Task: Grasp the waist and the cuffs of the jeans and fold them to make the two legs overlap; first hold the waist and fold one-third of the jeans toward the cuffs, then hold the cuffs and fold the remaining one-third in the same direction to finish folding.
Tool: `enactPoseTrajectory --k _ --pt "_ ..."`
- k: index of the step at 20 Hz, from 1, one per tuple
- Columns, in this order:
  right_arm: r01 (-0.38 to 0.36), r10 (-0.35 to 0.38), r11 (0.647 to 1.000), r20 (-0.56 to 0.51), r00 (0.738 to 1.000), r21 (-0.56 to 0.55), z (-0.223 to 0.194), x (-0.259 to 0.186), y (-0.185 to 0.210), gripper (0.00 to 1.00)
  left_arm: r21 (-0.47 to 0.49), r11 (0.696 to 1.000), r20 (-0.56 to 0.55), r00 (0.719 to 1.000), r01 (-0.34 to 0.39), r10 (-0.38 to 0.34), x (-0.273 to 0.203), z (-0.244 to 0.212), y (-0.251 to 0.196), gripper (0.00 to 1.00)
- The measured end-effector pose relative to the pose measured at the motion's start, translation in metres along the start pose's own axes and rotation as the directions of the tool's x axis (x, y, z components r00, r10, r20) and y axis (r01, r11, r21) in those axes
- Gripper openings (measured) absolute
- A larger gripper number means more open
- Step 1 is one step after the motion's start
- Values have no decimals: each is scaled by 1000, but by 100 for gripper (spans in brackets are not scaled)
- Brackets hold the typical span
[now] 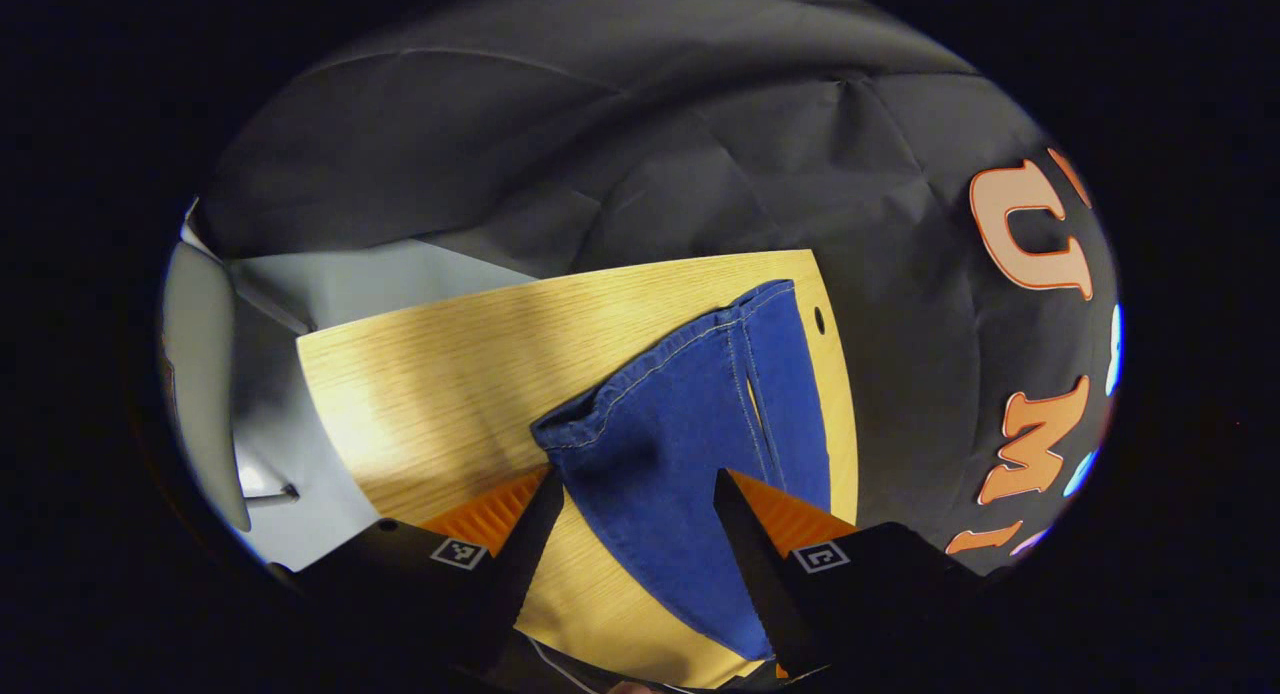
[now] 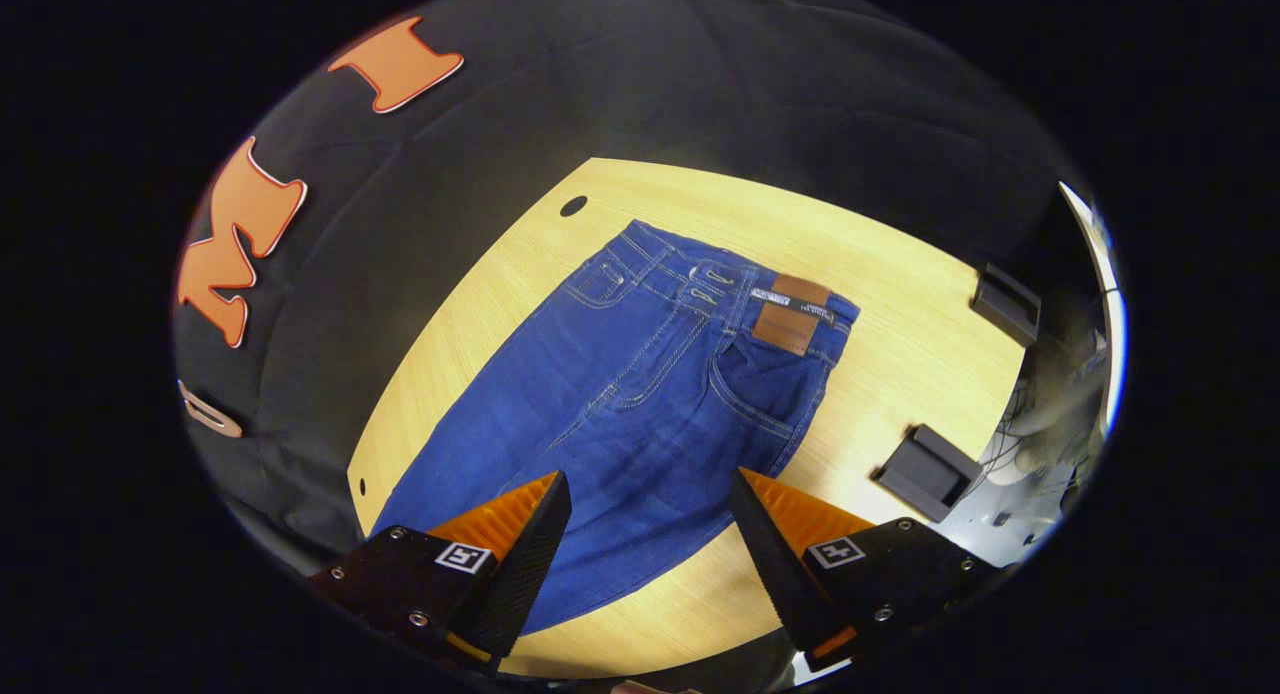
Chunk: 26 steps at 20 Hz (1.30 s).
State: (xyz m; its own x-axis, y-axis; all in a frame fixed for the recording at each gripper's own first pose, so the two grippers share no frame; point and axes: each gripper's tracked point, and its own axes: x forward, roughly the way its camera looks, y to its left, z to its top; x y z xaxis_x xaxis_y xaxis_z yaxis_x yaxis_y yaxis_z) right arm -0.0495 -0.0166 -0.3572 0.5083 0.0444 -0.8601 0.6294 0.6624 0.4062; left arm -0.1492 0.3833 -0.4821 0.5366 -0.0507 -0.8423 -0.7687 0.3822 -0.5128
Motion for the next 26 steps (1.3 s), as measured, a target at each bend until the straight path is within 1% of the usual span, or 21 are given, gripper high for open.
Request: enactPoseTrajectory --k 5,7,8,9,10,11,12,13,14,15,16,17,18,19,20,21,22,23,24,25,26 --pt "-11 11 998 16 1000 54 -4 -7 -1 99 9 996 11 996 85 -85 23 6 -22 93" --pt "-18 16 998 23 1000 66 2 -8 -6 99 5 995 20 995 99 -99 36 5 -26 86" --pt "-13 11 997 23 1000 73 6 -7 -12 99 1 995 23 995 100 -100 43 4 -27 75" --pt "-7 6 997 19 1000 79 9 -6 -21 99 -11 995 22 995 99 -99 44 2 -27 68" --pt "3 -5 996 18 1000 92 14 -4 -30 99 -17 997 24 997 74 -74 50 0 -22 56" --pt "5 -7 994 22 1000 108 19 0 -37 99 -17 999 25 999 30 -30 50 3 -12 39" --pt "9 -11 992 22 1000 127 24 4 -44 99 -38 999 60 998 22 -19 53 7 -11 21" --pt "13 -16 989 15 1000 146 27 8 -53 99 -27 999 54 998 41 -39 51 4 -19 4" --pt "14 -17 986 13 1000 166 32 13 -58 99 -22 999 72 996 48 -47 43 5 -20 4" --pt "16 -17 984 1 1000 179 35 20 -64 99 -11 999 79 996 43 -42 44 5 -22 4" --pt "28 -28 980 -2 1000 197 40 27 -71 99 -3 1000 89 996 17 -17 50 10 -19 4" --pt "28 -27 977 -8 1000 213 46 36 -75 99 -12 1000 98 995 7 -5 52 7 -19 2" --pt "33 -31 972 -13 999 231 51 44 -80 99 -6 1000 89 996 12 -11 66 6 -26 1" --pt "42 -39 970 -18 999 241 55 53 -84 99 1 1000 100 995 3 -3 53 10 -24 1" --pt "57 -52 965 -24 998 256 58 61 -90 99 7 1000 102 995 3 -4 53 12 -30 1" --pt "55 -48 965 -35 998 258 57 69 -91 99 5 1000 106 994 8 -8 49 11 -38 0" --pt "84 -69 964 -70 995 254 49 75 -99 99 8 1000 103 995 14 -15 48 10 -42 1" --pt "61 -48 964 -56 997 258 51 75 -100 97 5 1000 107 994 15 -16 46 11 -41 1" --pt "34 -22 954 -44 999 298 58 87 -96 92 5 1000 106 994 28 -28 43 12 -43 1" --pt "-4 18 938 -39 999 348 60 84 -91 87 5 1000 111 993 30 -30 40 12 -45 1" --pt "-35 59 914 -49 997 404 60 89 -85 83 3 1000 105 994 29 -29 40 12 -44 0"
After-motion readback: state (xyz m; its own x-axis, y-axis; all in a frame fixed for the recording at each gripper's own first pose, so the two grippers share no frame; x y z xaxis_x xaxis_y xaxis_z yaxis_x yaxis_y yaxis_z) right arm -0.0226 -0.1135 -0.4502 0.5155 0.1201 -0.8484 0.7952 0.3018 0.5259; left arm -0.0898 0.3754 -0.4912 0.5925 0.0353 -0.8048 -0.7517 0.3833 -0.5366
